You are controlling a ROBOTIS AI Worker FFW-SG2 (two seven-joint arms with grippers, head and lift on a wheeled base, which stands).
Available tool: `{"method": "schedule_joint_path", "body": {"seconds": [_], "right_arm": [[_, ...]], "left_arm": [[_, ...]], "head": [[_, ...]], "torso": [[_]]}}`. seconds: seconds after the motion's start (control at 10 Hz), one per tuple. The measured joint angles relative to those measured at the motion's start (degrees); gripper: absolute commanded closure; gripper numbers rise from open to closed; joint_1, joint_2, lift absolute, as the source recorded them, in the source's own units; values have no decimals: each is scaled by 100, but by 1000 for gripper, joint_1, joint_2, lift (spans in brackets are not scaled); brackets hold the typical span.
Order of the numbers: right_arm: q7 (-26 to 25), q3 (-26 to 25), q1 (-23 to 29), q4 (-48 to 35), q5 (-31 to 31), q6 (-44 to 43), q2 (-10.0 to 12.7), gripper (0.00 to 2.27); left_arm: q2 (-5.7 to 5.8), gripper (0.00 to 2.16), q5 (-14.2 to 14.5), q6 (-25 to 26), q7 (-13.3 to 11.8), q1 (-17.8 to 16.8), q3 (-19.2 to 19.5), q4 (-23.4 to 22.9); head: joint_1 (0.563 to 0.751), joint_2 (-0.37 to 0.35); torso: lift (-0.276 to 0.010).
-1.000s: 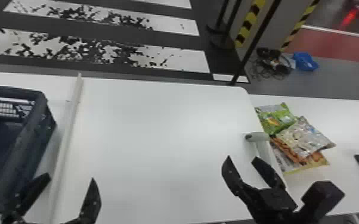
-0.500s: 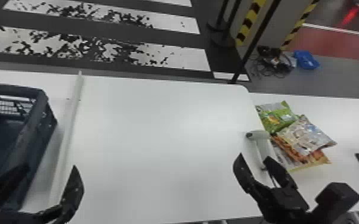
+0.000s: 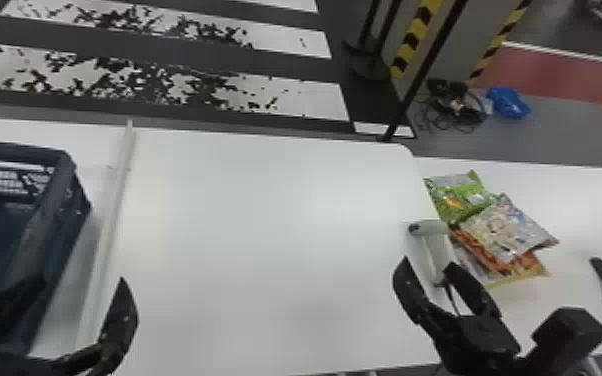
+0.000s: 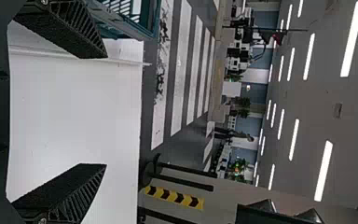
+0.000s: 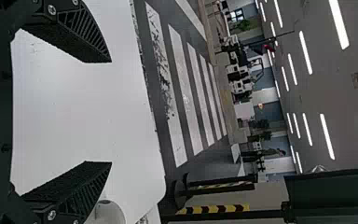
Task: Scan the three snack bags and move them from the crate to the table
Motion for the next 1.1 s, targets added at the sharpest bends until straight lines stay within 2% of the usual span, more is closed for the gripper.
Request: {"method": "schedule_joint_path", "body": {"seconds": [1.1], "right_arm": [[8, 9, -9, 16, 0, -171, 1, 113]], "left_arm": [[-2, 33, -33, 0, -1, 9, 9, -87]], "head": [[695, -242]], "torso": [[-62]]}}
